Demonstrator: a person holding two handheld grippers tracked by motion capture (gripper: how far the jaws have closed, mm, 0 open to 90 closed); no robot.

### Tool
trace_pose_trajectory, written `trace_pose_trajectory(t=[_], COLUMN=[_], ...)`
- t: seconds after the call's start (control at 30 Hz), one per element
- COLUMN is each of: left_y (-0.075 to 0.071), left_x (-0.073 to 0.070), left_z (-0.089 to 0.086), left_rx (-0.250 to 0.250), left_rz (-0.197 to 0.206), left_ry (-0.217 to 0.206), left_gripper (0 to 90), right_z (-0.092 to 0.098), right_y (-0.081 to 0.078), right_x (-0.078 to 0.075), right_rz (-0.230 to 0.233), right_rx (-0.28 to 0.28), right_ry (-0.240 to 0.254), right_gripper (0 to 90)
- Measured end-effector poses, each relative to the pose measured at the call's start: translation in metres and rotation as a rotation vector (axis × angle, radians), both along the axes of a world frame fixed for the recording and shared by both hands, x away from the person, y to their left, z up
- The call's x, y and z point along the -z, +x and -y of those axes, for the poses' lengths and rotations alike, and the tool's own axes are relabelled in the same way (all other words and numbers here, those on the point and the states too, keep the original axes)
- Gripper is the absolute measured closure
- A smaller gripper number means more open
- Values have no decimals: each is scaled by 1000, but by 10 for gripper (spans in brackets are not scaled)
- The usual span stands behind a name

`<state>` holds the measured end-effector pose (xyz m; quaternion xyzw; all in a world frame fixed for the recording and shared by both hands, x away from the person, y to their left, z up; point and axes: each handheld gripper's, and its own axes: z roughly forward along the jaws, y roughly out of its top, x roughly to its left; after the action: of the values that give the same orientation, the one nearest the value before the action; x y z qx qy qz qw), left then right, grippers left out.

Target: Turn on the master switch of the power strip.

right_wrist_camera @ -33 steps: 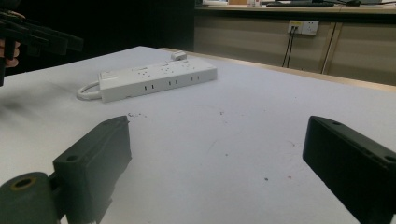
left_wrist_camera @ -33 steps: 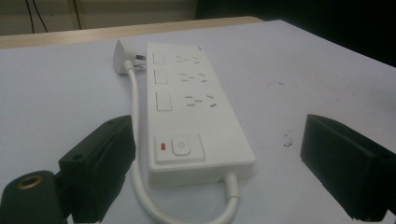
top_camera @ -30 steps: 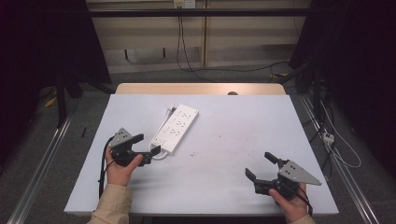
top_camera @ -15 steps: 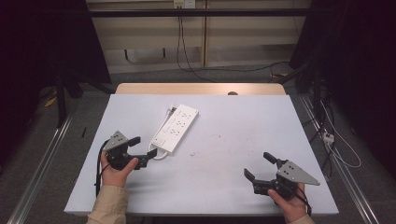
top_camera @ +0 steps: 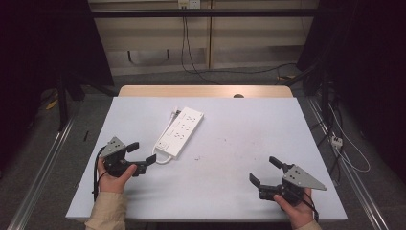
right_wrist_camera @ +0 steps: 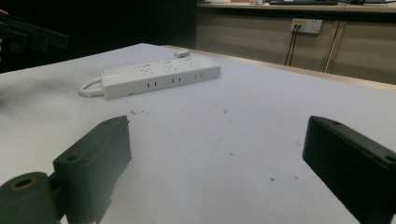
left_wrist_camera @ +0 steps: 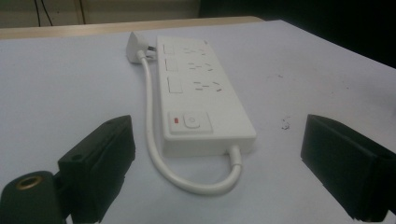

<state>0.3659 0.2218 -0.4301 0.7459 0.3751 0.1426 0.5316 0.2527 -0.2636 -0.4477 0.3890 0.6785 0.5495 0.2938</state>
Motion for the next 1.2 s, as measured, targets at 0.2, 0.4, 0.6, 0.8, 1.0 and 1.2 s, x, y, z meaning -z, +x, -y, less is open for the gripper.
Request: trace_pose_trajectory(t=[0.2, 0.4, 0.6, 0.8, 1.0, 1.2], left_y=[-2, -4, -6, -7, -8, -10], left_x=[1, 2, 2, 4, 5, 6], left_z=[-5, -8, -11, -16, -20, -22], left_rx=[-2, -4, -7, -7, -15, -20], left_rz=[-3, -5, -6, -6, -6, -6], left_ry=[11, 7, 10, 19, 25, 31], left_gripper=[99, 98, 99, 99, 98, 98], right_z=[1, 1, 1, 1, 1, 1], right_y=[0, 0, 0, 0, 0, 0], right_x=[0, 0, 0, 0, 0, 0], right_rz=[0, 2, 2, 5, 4, 4], right_rx=[5, 4, 4, 6, 6, 4], right_ry=[1, -1, -2, -1, -1, 0], right_gripper=[76, 76, 75, 76, 76, 76])
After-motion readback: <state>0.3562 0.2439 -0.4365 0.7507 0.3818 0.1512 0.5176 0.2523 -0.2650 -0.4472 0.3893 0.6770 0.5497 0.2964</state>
